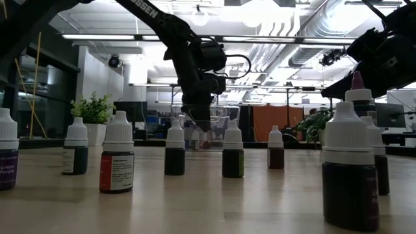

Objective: Pick & Place food coloring
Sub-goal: Put the small brown food coloring into the transparent bin, then put the small purple food coloring into the transparent bin

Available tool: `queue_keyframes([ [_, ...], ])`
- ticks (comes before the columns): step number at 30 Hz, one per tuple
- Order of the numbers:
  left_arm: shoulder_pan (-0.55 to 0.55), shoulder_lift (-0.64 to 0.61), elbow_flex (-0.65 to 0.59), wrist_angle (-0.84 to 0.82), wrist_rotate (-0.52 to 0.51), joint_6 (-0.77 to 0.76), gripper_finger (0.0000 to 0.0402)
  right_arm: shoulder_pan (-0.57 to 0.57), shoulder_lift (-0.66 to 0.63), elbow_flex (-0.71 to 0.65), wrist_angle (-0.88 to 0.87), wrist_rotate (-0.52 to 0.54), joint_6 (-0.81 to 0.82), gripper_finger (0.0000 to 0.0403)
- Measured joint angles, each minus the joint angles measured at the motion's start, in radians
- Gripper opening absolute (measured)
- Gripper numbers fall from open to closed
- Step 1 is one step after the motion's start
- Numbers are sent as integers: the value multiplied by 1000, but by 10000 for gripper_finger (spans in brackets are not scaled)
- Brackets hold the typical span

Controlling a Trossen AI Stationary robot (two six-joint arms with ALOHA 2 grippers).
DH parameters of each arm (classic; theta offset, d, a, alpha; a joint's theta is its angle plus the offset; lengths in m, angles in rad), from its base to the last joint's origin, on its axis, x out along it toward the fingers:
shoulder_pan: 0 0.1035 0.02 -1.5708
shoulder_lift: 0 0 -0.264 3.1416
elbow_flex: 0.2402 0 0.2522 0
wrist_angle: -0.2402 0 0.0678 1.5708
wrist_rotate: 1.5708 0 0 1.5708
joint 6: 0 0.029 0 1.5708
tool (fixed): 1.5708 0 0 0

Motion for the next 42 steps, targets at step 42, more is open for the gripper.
queue_keyframes([
  [42,0,-28,436,-648,-104,30,115,0,0,0,0,0,0,0],
])
